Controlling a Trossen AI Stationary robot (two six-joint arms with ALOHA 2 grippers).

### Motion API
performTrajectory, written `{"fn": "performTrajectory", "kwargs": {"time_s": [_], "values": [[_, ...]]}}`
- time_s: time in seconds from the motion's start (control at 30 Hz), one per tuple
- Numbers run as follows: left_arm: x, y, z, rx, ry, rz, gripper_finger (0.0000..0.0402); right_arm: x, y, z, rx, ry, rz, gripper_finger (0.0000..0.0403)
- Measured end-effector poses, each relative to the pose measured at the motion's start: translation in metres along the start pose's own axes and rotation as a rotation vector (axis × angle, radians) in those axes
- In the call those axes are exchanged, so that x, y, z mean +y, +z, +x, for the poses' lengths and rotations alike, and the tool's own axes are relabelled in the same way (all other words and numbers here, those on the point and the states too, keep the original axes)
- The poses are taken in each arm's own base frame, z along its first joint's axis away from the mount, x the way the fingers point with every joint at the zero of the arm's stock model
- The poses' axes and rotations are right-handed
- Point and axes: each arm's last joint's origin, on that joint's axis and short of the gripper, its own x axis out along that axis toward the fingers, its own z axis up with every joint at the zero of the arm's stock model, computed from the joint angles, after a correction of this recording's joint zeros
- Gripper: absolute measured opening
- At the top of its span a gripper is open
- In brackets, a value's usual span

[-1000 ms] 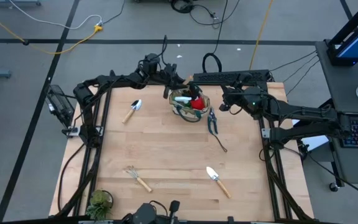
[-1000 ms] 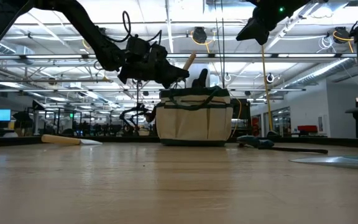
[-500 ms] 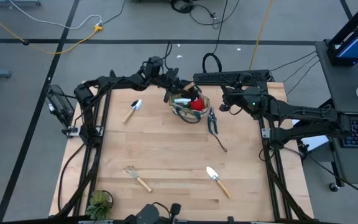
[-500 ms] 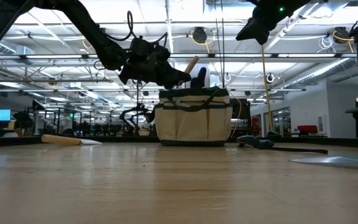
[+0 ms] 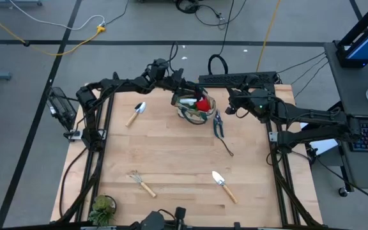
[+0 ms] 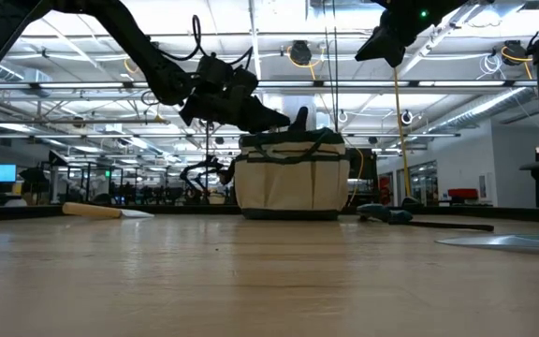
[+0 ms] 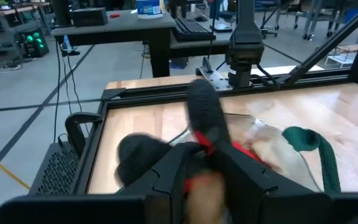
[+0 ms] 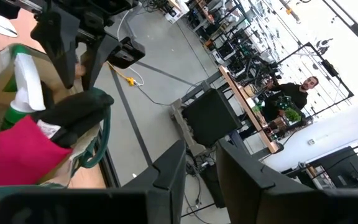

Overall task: Pick & Place Garden tools in Gardening bag
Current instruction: Put the right brown hand rake into the green gardening bag, then put the top brown trowel into the green gardening bag

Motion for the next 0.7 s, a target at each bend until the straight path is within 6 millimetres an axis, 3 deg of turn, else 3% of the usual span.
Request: {"fn": "performTrajectory", "kwargs": {"time_s": [0.43,0.7], "values": [[0.002,0.004,-0.004,-0.008,0.021,-0.052,0.0092,0.000,0.000,0.000,0.000,0.000,0.000,0.0079],[0.001,0.036,-0.023,-0.035,0.150,-0.037,0.0092,0.000,0.000,0.000,0.000,0.000,0.000,0.0079]]}}
